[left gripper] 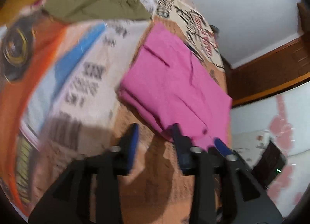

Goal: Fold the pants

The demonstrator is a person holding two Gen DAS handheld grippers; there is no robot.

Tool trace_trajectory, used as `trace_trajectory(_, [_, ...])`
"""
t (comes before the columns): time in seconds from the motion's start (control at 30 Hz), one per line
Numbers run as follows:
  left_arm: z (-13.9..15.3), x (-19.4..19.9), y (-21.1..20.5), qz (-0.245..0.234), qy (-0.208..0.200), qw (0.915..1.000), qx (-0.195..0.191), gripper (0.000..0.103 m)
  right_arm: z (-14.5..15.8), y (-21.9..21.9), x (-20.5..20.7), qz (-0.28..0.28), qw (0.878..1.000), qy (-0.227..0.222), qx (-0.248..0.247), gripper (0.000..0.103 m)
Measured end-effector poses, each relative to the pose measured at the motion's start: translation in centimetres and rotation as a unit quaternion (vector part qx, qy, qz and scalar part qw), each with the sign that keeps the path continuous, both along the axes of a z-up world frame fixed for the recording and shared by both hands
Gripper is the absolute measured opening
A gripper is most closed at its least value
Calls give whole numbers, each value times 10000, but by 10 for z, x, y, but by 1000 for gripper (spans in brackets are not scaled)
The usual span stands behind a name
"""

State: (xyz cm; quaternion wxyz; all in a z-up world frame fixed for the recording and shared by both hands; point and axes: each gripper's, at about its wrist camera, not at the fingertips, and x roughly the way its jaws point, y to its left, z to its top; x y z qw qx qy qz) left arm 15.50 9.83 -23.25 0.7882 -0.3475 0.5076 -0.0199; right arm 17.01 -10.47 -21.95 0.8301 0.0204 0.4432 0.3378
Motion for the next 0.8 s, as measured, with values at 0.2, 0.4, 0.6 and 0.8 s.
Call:
trace_trajectory(0.2, [-1, 11, 2, 105, -101, 9997, -170, 53, -1, -1, 0, 5, 10000, 7, 28, 44])
trace_trajectory(0.4, [-5, 31, 1, 379, -97, 9991, -160, 56, -1, 0, 0, 26, 10000, 18, 36, 45])
trace_trajectory(0.6, [0, 38, -4, 359, -50, 9970, 681, 24, 0, 1, -2, 61, 10000, 2, -8, 46])
trace_trajectory(0.8, [12, 26, -9, 282, -259, 9925, 1164, 17, 3, 3, -2, 131, 9998, -11, -142, 46])
